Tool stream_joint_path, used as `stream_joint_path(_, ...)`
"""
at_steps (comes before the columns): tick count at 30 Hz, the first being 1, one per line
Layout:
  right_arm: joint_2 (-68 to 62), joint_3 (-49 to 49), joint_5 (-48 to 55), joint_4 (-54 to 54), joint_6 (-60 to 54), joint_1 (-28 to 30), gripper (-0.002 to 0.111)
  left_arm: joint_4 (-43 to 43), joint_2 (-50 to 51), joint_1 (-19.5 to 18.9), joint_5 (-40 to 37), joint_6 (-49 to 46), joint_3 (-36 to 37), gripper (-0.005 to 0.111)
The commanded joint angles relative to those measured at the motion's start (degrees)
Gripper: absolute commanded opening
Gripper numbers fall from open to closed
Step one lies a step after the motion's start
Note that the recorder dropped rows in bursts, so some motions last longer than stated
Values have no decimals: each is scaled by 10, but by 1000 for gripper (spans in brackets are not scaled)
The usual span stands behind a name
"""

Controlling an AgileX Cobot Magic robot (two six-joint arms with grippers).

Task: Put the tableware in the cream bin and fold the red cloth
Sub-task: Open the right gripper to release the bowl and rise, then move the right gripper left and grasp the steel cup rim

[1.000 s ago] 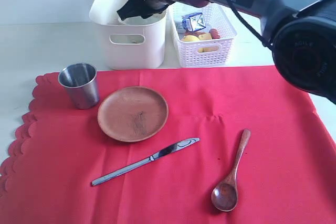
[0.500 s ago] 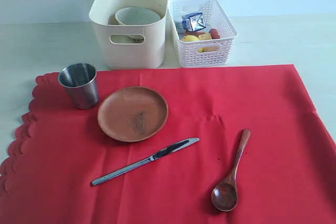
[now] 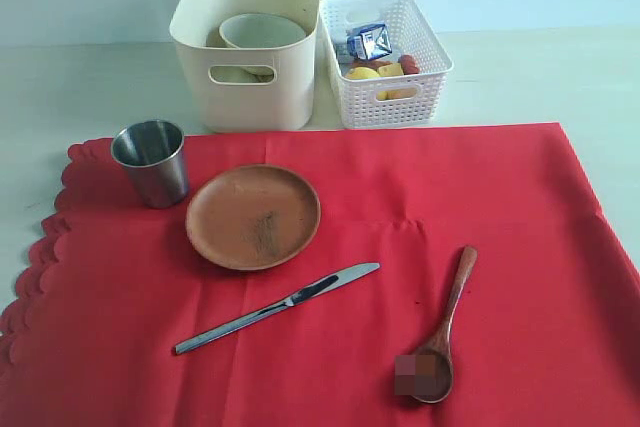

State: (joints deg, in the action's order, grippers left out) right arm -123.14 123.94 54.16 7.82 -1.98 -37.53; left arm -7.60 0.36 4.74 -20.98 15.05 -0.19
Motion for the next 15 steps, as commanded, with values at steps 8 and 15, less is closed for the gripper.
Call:
stream_joint_path(8, 3, 4, 13, 16, -37, -33, 45, 4, -4, -1, 3, 0, 2, 0)
stream_joint_path(15, 3, 4, 67, 13, -57, -51, 45, 4, -4, -1, 3, 0, 2, 0)
